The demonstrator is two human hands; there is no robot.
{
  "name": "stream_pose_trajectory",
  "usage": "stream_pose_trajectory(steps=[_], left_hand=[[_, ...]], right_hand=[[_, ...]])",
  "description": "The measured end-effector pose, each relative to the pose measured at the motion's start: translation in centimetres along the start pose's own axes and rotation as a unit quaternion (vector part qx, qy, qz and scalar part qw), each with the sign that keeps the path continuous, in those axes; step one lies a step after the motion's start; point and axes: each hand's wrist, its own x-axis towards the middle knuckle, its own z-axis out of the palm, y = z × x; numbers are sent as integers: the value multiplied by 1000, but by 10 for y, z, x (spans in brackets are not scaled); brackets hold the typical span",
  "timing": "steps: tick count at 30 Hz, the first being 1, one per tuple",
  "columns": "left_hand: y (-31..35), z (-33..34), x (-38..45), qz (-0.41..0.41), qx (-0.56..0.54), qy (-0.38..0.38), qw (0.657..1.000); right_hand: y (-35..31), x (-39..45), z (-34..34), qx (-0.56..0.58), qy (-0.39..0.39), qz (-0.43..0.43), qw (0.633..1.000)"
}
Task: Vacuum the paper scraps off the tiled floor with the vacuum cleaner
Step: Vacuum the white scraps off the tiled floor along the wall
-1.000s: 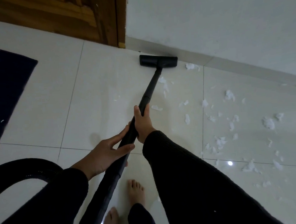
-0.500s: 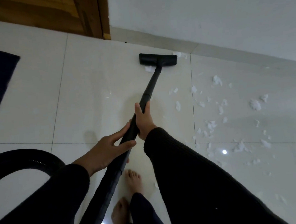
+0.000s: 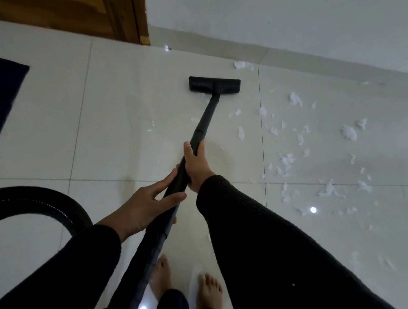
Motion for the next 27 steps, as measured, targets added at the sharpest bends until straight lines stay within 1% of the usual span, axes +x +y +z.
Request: stream_pose_trajectory(steps=[8,11,18,27], left_hand=[[-15,45,-27,-8,-6,13,1000],[-16,54,-36,-8,9,21,1000],[-17,87,-55,-14,9,50,999],[-47,109,-83,-29,1,53,998]], right_hand=[[31,-27,-31,4,-22,14,1000],[34,-35,-38,21,-33,9,999],[43,-49,-57,3,-52,17,998],[80,-78,-69,-11,-56,37,998]])
